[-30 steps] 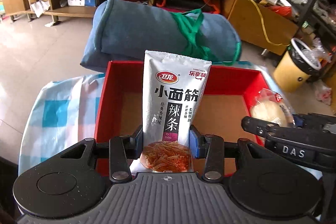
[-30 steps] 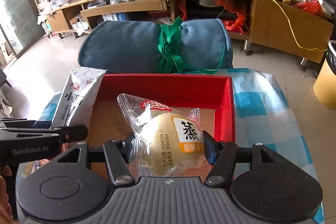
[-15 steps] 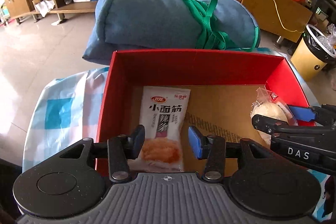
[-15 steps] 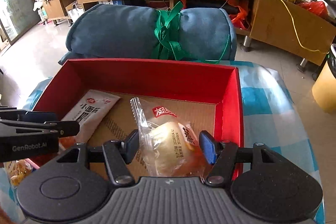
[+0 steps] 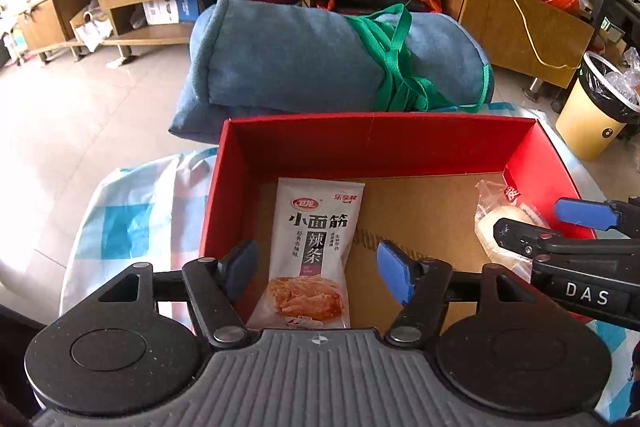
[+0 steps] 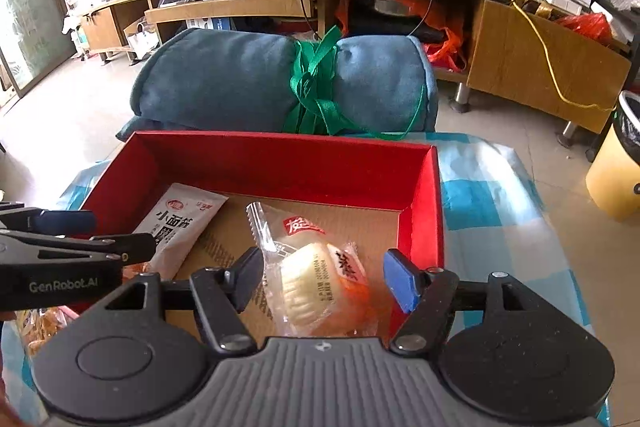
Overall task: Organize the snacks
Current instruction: 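Lower both snacks into the red box and open both grippers, then grasp the red-yellow Trolli bag with left gripper while right gripper grasps purple foil bag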
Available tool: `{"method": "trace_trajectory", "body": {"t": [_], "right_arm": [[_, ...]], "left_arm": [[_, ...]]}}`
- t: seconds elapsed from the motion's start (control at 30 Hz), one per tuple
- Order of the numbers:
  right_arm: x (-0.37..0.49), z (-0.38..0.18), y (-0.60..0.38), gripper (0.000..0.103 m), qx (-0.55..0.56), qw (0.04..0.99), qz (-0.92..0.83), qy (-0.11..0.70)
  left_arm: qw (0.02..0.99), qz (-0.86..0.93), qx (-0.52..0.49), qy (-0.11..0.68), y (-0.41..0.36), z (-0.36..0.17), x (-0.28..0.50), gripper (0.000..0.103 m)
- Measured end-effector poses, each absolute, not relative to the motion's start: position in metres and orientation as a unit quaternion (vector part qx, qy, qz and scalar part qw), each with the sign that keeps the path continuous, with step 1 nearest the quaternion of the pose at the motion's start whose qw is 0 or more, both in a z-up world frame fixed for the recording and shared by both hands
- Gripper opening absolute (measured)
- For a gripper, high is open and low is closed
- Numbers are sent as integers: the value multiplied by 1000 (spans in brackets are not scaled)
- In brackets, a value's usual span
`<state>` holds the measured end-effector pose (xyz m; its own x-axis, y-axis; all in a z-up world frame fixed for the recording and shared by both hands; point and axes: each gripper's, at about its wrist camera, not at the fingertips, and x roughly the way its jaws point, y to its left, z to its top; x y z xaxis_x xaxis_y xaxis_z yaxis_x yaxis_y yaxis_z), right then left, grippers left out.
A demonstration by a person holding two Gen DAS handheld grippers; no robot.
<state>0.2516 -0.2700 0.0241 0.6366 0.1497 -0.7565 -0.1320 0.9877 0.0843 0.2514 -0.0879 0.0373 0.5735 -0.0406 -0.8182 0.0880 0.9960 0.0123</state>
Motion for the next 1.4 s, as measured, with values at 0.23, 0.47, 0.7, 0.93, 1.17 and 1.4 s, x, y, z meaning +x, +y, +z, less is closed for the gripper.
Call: {"method": "trace_trajectory", "body": {"t": [0.23, 0.47, 0.7, 0.93, 1.17, 1.4], "right_arm": [[234, 37, -270, 62, 1, 910, 83, 407], [214, 42, -269, 62, -3, 907, 95, 410], [191, 38, -260, 62, -4, 897, 122, 426], [163, 30, -240, 67, -24, 883, 152, 443], [139, 31, -233, 67, -28, 878, 161, 449], [106, 26, -240, 67, -19, 867, 158, 473]], "left_arm": [[892, -43, 20, 450, -79, 48, 238, 77], [892, -44, 10, 450, -68, 54, 225, 78], [883, -54, -3, 466, -52, 51, 203, 78], [870, -64, -7, 489, -35, 40, 176, 78], [856, -101, 11, 507, -44, 28, 150, 78], [819, -160, 28, 550, -66, 2, 139, 77]]}}
